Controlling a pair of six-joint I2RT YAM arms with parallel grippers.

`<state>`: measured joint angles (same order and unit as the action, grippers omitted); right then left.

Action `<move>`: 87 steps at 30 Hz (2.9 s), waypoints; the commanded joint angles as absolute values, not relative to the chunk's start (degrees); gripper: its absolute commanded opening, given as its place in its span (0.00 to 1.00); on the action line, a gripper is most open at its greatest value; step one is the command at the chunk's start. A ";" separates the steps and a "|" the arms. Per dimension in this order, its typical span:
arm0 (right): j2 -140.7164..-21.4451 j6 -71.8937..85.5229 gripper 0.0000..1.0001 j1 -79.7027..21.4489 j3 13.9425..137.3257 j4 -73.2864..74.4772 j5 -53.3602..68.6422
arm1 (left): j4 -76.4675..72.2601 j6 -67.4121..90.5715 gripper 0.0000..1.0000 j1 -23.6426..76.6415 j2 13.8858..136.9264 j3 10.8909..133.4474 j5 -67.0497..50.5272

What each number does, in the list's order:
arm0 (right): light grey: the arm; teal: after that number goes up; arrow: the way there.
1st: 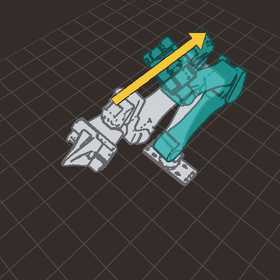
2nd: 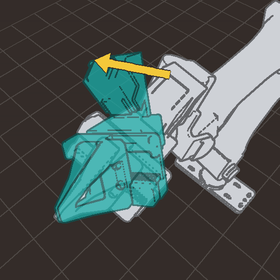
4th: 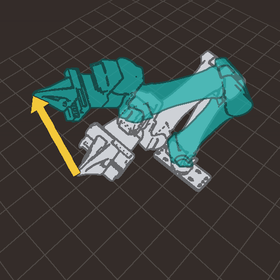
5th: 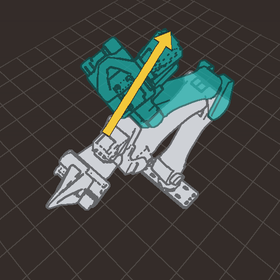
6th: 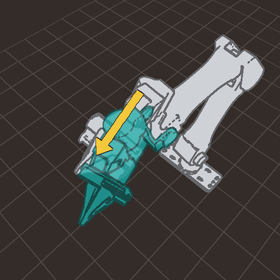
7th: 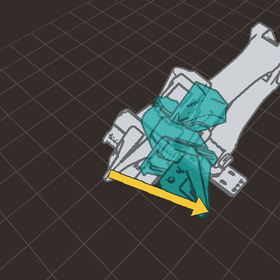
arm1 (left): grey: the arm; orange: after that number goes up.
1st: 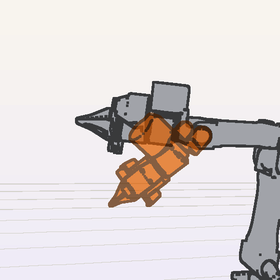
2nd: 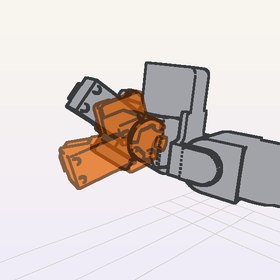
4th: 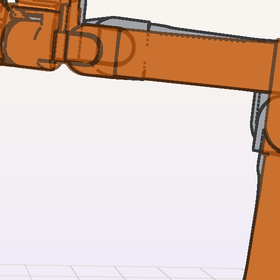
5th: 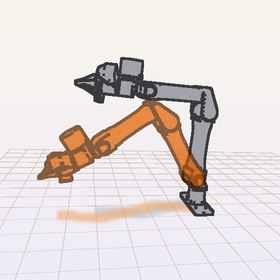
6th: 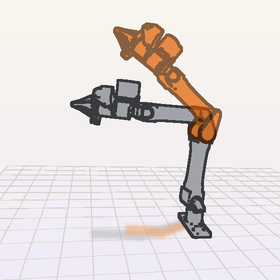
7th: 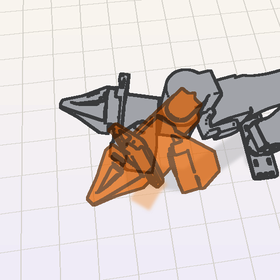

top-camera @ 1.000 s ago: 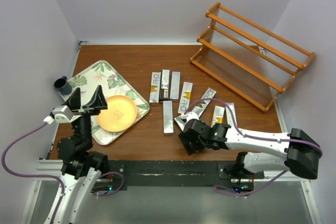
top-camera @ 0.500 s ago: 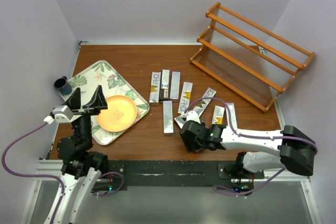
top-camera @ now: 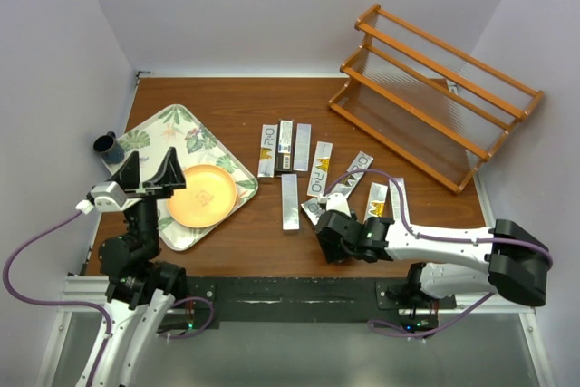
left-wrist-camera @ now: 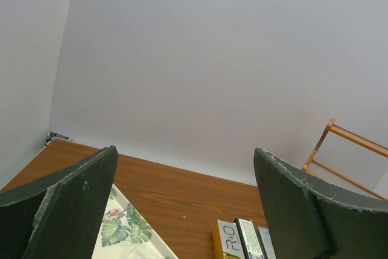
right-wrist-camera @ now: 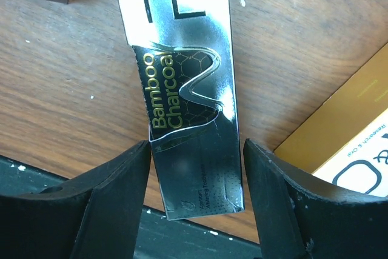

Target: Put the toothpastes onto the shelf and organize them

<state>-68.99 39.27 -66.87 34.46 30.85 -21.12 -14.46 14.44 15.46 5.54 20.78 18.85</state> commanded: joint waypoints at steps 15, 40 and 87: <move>-69.96 41.48 0.52 -68.38 33.57 30.14 -20.04 | -15.56 15.64 1.00 15.64 6.15 21.88 18.90; -63.97 31.65 0.27 -66.28 65.21 50.02 -29.63 | -15.47 15.64 1.00 15.73 5.27 21.88 18.54; -117.68 48.25 0.20 -25.05 100.72 32.96 -42.01 | -13.71 14.85 1.00 21.36 0.79 22.24 22.59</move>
<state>-117.47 44.77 -25.65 97.17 37.15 -36.56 -12.64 14.44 20.93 1.26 20.78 21.50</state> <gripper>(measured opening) 0.526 0.997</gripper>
